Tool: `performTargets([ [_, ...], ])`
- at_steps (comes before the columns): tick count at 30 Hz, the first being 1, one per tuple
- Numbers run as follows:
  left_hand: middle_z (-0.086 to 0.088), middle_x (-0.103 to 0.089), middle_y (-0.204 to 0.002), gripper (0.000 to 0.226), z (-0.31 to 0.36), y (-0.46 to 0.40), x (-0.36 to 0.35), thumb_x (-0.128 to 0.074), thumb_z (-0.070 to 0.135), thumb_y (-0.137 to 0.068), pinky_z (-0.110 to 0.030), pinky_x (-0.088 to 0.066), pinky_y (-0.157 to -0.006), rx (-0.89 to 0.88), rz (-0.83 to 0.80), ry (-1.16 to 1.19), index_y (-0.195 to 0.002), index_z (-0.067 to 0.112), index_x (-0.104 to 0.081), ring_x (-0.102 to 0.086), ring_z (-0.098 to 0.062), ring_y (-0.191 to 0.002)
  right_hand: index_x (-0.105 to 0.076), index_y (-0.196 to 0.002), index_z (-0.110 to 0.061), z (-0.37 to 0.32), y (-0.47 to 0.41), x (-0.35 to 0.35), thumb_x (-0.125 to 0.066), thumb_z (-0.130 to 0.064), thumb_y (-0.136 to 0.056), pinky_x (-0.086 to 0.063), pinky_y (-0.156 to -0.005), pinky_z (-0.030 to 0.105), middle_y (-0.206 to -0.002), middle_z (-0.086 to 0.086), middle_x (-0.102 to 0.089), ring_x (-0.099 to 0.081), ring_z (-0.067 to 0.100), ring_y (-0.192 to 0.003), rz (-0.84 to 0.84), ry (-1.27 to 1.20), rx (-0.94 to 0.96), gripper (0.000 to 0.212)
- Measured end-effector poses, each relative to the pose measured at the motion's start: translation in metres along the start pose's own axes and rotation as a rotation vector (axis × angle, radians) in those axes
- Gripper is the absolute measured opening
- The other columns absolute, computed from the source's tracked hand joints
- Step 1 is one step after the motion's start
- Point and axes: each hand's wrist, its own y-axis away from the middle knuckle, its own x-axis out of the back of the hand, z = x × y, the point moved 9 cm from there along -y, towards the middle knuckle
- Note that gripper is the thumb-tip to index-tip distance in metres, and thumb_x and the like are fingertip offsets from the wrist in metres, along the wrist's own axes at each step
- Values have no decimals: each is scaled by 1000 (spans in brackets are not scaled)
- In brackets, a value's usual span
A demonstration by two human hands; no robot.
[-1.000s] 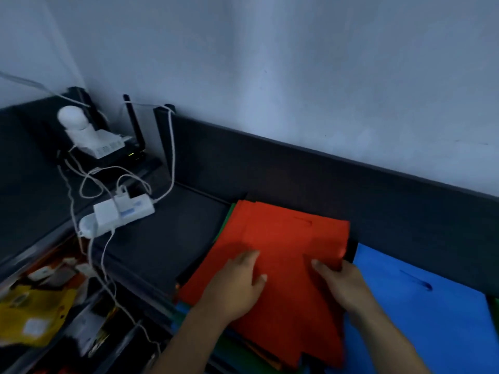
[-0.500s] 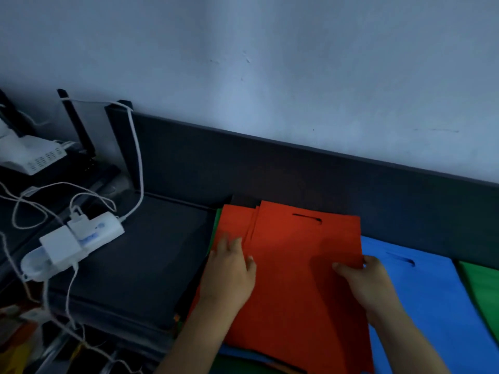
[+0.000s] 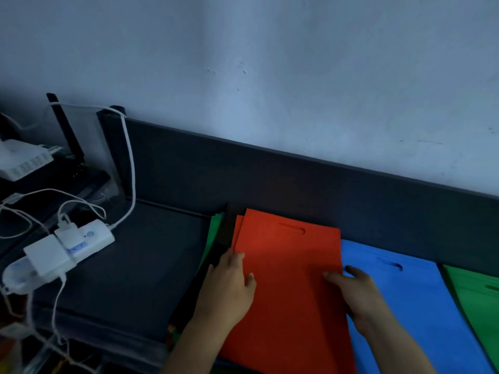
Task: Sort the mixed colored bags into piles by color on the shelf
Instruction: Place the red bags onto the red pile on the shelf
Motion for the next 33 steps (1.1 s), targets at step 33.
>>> performTargets([
  [33,1,-78,-103,24,347,86,-219,-54,12,-102,-46,-57,-92,8,-443,702,-111,28,-70,-73,-22,-97,-73,-118,-3,90,83,421,-64,-3,-100,-63,-69,37,-102,18,-82,-79,29,-83,160,-307,42,20],
])
